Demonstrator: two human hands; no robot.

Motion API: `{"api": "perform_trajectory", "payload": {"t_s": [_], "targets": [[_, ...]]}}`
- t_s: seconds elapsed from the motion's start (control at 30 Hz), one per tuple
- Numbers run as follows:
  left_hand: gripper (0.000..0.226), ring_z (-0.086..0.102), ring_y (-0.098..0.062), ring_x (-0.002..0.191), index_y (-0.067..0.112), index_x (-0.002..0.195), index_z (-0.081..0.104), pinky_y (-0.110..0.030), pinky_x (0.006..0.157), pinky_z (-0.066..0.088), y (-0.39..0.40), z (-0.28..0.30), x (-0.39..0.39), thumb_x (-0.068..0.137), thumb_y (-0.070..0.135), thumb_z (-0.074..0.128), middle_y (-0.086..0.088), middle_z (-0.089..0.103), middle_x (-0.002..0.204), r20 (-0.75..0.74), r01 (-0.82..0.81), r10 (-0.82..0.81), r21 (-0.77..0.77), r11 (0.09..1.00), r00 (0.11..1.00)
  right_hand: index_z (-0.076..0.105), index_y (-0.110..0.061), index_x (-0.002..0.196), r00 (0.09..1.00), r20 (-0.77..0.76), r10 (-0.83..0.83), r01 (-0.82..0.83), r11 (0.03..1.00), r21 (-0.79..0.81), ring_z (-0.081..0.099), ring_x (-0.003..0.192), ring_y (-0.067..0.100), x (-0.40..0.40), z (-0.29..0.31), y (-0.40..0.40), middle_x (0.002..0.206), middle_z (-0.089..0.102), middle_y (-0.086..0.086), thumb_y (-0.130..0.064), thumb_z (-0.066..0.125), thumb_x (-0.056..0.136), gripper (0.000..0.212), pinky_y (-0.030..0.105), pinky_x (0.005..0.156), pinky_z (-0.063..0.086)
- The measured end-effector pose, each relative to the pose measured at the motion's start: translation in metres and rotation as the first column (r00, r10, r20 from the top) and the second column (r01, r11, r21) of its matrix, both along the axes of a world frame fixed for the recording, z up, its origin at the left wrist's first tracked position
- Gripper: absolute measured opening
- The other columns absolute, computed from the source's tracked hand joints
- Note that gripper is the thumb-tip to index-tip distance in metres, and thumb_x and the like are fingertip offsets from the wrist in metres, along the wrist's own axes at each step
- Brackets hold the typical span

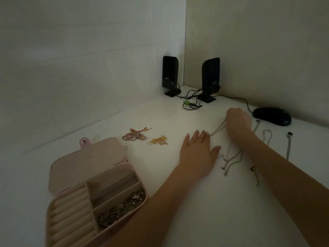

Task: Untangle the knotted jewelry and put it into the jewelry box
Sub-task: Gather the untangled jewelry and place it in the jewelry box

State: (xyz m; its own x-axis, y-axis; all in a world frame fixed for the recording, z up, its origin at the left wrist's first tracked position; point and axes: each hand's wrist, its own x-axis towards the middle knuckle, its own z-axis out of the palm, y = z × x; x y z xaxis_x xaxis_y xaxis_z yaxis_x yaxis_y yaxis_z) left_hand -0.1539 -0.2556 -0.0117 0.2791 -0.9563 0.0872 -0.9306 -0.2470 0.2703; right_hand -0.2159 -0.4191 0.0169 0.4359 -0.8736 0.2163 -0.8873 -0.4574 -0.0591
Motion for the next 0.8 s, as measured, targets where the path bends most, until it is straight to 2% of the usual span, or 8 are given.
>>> {"api": "perform_trajectory", "payload": {"t_s": [0.27,0.4,0.47,0.53,0.6,0.67,0.73,0.8], "targets": [[0.059,0.004,-0.018,0.148,0.010,0.152,0.017,-0.035,0.119,-0.002,0.003,-0.002,0.000,0.103,0.043,0.021,-0.006,0.015,0.160,-0.043,-0.045,0.042,-0.059,0.997,0.998,0.057,-0.002,0.106,0.999,0.027,0.027,-0.024,0.995,-0.093,0.056,0.098,0.029,0.002,-0.001,0.004,0.105,0.059,0.016,0.008,0.048,0.089,0.022,0.030,0.067,0.039],[0.059,0.007,-0.019,0.148,0.009,0.152,0.014,-0.032,0.118,-0.003,0.005,0.000,0.001,0.103,0.039,0.027,-0.009,0.018,0.159,-0.142,-0.083,0.062,-0.140,0.987,0.988,0.061,-0.005,0.108,0.936,0.347,0.060,-0.069,0.998,0.013,0.058,0.095,0.028,0.006,0.005,0.015,0.109,0.060,0.016,0.005,0.050,0.088,0.025,0.031,0.073,0.043],[0.060,0.008,-0.020,0.147,0.010,0.153,0.008,-0.029,0.117,-0.003,0.007,0.007,0.001,0.103,0.033,0.034,-0.008,0.017,0.159,-0.343,-0.162,0.070,-0.250,0.955,0.937,0.065,-0.010,0.104,0.838,0.530,0.132,-0.220,0.970,0.107,0.062,0.085,0.019,0.009,0.016,0.033,0.103,0.065,0.009,0.003,0.054,0.088,0.023,0.025,0.072,0.048],[0.064,0.017,-0.022,0.146,0.012,0.153,0.007,-0.032,0.120,0.008,0.009,0.017,0.001,0.101,0.024,0.042,-0.006,0.024,0.157,-0.540,-0.253,0.037,-0.332,0.909,0.841,0.068,-0.013,0.102,0.722,0.659,0.210,-0.420,0.890,0.177,0.066,0.078,0.011,0.011,0.030,0.061,0.092,0.067,0.000,0.000,0.057,0.090,0.021,0.014,0.066,0.050],[0.062,0.042,-0.021,0.134,0.014,0.151,0.016,-0.031,0.112,0.030,0.010,0.027,0.002,0.098,0.017,0.049,-0.005,0.044,0.145,-0.641,-0.313,0.000,-0.375,0.873,0.768,0.070,-0.016,0.099,0.608,0.757,0.240,-0.558,0.808,0.192,0.068,0.078,0.006,0.009,0.045,0.090,0.087,0.069,-0.004,-0.002,0.061,0.088,0.020,0.009,0.065,0.051],[0.036,0.061,-0.009,0.104,0.015,0.132,0.042,-0.023,0.090,0.043,0.014,0.037,0.003,0.097,0.012,0.049,0.000,0.064,0.113,-0.714,-0.363,-0.030,-0.391,0.846,0.699,0.071,-0.015,0.100,0.491,0.839,0.234,-0.634,0.757,0.159,0.069,0.075,0.003,0.003,0.060,0.111,0.089,0.071,0.000,-0.001,0.061,0.088,0.021,0.008,0.066,0.050],[0.012,0.059,0.001,0.068,0.015,0.108,0.053,-0.020,0.070,0.048,0.025,0.046,0.003,0.099,0.012,0.044,0.002,0.061,0.081,-0.769,-0.380,-0.103,-0.421,0.823,0.630,0.071,-0.016,0.100,0.419,0.876,0.238,-0.657,0.746,0.112,0.068,0.072,0.000,-0.005,0.072,0.122,0.088,0.071,0.002,0.000,0.059,0.089,0.023,0.008,0.067,0.050],[0.015,0.053,-0.005,0.055,0.015,0.097,0.057,-0.021,0.059,0.051,0.043,0.055,0.005,0.100,0.015,0.042,-0.001,0.053,0.073,-0.778,-0.378,-0.146,-0.449,0.809,0.612,0.070,-0.019,0.100,0.396,0.886,0.242,-0.652,0.754,0.086,0.067,0.072,0.000,-0.013,0.081,0.126,0.088,0.070,0.001,0.000,0.058,0.090,0.024,0.010,0.069,0.051]]}}
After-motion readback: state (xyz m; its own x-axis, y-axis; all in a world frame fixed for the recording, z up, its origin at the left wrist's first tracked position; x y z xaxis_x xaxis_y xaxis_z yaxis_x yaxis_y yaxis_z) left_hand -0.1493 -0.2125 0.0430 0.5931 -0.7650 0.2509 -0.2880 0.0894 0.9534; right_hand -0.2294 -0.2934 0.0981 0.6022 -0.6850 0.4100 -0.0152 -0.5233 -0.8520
